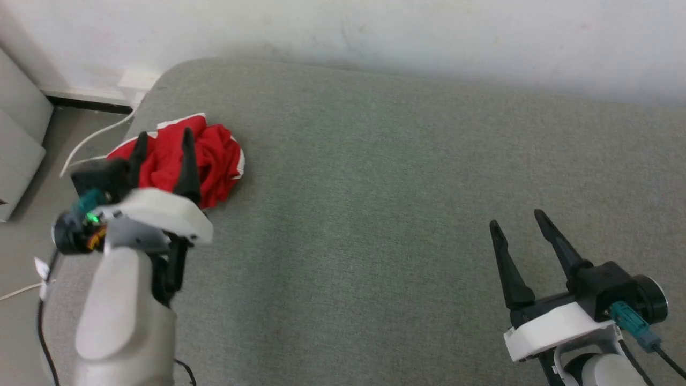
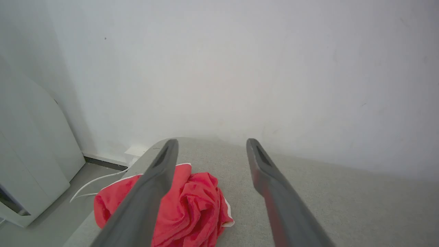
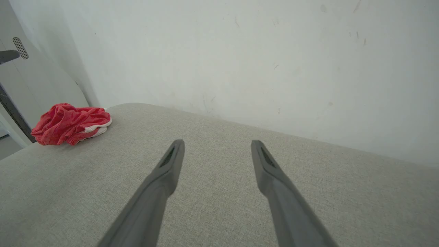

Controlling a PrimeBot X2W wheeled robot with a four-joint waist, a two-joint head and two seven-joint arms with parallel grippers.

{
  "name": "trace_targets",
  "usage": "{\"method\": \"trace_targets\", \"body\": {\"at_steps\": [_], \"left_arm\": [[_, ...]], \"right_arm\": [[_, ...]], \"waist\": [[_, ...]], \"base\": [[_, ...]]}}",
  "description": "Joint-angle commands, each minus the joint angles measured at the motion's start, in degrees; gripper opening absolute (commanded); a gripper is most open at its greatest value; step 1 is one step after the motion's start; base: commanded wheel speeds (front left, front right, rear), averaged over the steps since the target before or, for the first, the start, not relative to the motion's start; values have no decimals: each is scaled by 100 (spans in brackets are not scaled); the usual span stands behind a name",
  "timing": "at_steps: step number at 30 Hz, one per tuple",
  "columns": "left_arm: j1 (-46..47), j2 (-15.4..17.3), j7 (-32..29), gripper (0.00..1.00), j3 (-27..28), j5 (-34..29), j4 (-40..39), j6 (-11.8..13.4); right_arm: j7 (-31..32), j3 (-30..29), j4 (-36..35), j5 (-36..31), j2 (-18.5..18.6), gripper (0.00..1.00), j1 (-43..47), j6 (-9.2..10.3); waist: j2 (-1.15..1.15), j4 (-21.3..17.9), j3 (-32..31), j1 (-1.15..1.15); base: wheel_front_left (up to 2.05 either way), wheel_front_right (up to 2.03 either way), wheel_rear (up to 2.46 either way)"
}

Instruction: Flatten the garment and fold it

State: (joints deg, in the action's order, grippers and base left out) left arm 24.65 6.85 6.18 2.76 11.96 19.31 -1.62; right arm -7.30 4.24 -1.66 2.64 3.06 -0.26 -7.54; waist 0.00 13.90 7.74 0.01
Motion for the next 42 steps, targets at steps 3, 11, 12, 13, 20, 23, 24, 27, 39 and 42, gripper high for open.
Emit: {"method": "trace_targets", "body": {"at_steps": [3, 11, 12, 13, 20, 23, 24, 27, 39, 42], "left_arm": [[617, 289, -391, 100, 81, 177, 637, -92], [1628, 894, -1856, 100, 239, 640, 2062, -245], [1724, 967, -2030, 100, 252, 692, 2213, -263], [1824, 1023, -2182, 100, 304, 786, 2354, -280], [2350, 1369, -3271, 100, 548, 1282, 3168, -300], [2523, 1488, -3710, 100, 537, 1399, 3400, -343], [2568, 1528, -3840, 100, 522, 1418, 3472, -349], [2669, 1627, -4275, 100, 488, 1496, 3711, -364], [2831, 1774, -5091, 0, 391, 1675, 4074, -188], [2809, 1805, -4709, 0, 359, 1622, 3811, -216]], "right_arm": [[-81, 42, -8, 62, -13, 100, -167, 4], [-182, 163, 29, 133, -14, 100, -408, 4], [-199, 180, 39, 148, -14, 100, -435, 4], [-218, 195, 52, 163, -15, 100, -461, 4], [-344, 339, 133, 222, -16, 100, -668, 5], [-390, 391, 140, 235, -16, 100, -747, 5], [-404, 405, 139, 240, -16, 100, -772, 5], [-443, 448, 150, 255, -17, 100, -848, 5], [-573, 517, 300, 333, -18, 100, -973, 5], [-582, 516, 356, 351, -18, 100, -940, 5]], "waist": [[0, -229, 259, -1], [0, -568, 768, -1], [0, -605, 834, -1], [0, -637, 900, -1], [0, -835, 1328, -1], [0, -890, 1488, -1], [0, -906, 1536, -1], [0, -951, 1674, -1], [0, -936, 1624, -1], [0, -897, 1446, -1]], "base": [[0, 0, 0], [0, 0, 0], [0, 0, 0], [0, 0, 0], [0, 0, 0], [0, 0, 0], [0, 0, 0], [0, 0, 0], [0, 0, 0], [0, 0, 0]]}}
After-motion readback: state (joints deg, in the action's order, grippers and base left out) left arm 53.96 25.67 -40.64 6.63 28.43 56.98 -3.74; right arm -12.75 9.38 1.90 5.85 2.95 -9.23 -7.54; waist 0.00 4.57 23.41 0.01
